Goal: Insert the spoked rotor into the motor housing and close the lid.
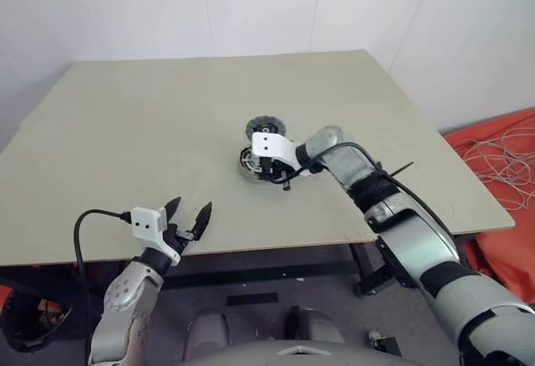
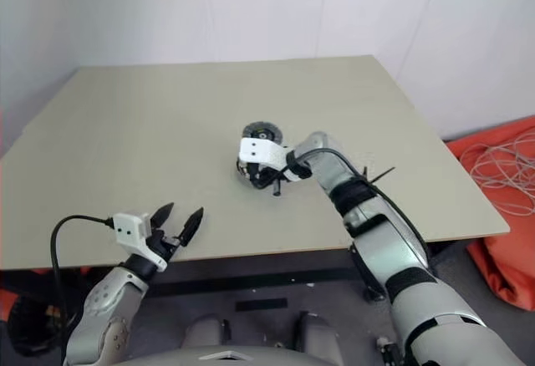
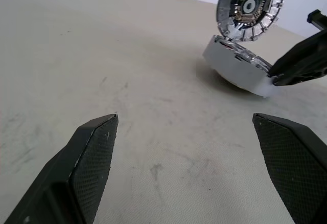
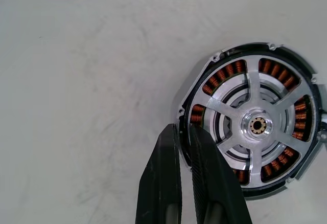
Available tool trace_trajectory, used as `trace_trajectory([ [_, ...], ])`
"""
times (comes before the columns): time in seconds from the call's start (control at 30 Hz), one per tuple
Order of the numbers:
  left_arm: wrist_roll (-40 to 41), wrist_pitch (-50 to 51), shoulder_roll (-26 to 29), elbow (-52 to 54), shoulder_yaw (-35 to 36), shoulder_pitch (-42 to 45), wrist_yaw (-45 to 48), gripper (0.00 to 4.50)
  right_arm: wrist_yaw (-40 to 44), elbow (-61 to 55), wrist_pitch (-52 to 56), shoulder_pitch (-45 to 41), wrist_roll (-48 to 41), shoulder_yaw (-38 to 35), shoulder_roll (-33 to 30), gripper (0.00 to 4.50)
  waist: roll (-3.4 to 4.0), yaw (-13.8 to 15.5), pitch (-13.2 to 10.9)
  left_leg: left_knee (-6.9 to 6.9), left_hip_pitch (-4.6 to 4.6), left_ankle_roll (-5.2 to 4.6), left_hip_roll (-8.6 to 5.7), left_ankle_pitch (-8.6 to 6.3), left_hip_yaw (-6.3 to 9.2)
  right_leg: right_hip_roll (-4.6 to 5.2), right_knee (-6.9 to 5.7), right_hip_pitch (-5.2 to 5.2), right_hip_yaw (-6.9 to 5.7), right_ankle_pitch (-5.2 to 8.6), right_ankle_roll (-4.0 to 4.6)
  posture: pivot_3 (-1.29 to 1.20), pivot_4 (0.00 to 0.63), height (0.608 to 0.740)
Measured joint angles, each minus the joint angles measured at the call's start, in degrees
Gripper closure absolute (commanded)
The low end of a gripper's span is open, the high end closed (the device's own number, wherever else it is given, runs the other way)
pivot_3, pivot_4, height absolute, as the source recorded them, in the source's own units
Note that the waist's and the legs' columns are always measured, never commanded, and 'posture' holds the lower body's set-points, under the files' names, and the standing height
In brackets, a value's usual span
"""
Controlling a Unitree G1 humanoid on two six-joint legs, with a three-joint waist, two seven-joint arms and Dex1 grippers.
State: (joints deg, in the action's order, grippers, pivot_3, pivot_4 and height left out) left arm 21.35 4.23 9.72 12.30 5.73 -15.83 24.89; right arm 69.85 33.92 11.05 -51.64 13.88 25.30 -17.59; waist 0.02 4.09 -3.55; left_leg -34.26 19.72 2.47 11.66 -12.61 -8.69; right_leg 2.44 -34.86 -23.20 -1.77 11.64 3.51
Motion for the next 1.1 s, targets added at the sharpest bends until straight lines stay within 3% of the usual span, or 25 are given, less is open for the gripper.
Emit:
trace_trajectory([
  [0.17, 0.11, 0.46, 0.11, 0.01, 0.06, 0.07, 0.07, 0.0, 3.39, -11.87, 7.85, 5.28, -1.94, 0.06, -2.88, 4.49, -0.01, 0.0, 0.01, 0.0, 0.0, 0.0, 0.01, 0.0, 0.0, -0.01, 0.0, 0.05, 0.01, 0.0, -0.01, 0.0, 0.0, 0.74],
  [0.37, 0.26, 0.75, 0.13, 0.01, 0.08, 0.02, 0.36, 0.0, 2.41, -19.02, 19.13, 7.57, -3.99, 0.23, -0.51, 4.49, -0.01, -0.19, 0.01, 0.0, -0.06, 0.05, 0.04, 0.03, 0.02, -0.04, -0.01, 0.05, 0.02, 0.01, -0.03, 0.0, 0.0, 0.74],
  [0.57, 0.39, 0.75, 0.12, 0.01, 0.09, -0.3, 0.41, 0.0, -4.82, -20.32, 31.02, 7.57, -5.07, -0.07, 5.61, 4.49, -0.04, -0.53, 0.03, 0.04, -0.4, 0.16, 0.1, 0.09, 0.06, -0.13, -0.03, 0.29, 0.09, 0.23, -0.41, 0.0, 0.0, 0.74],
  [0.8, 0.39, 0.77, 0.11, 0.02, 0.06, -0.32, 0.39, 0.0, -14.12, -19.02, 36.42, 7.56, -5.94, -0.44, 11.2, 4.49, -0.05, -1.93, 0.02, 0.06, -0.91, 0.21, 0.09, 0.11, 0.2, -0.13, 0.0, 0.49, 0.07, 0.27, -0.49, 0.0, 0.0, 0.74],
  [0.97, 0.39, 1.27, 0.11, 0.03, 0.0, 0.04, 0.34, 0.0, -20.68, -16.01, 41.65, 6.09, -9.34, -5.96, 16.1, 4.49, -0.11, -2.01, -0.03, 0.06, -1.13, 0.23, 0.07, 0.12, 0.26, -0.12, 0.17, 0.27, -0.15, 0.28, -0.51, 0.0, 0.0, 0.74],
  [1.1, 0.39, 1.47, 0.12, 0.02, 0.0, 0.08, 0.35, 0.0, -21.72, -15.79, 43.47, 4.81, -12.92, -8.53, 17.05, 3.19, -0.21, -1.91, -0.1, 0.05, -1.17, 0.25, 0.08, 0.13, 0.27, -0.09, 0.21, 0.22, -0.19, 0.28, -0.52, 0.0, 0.0, 0.74],
])
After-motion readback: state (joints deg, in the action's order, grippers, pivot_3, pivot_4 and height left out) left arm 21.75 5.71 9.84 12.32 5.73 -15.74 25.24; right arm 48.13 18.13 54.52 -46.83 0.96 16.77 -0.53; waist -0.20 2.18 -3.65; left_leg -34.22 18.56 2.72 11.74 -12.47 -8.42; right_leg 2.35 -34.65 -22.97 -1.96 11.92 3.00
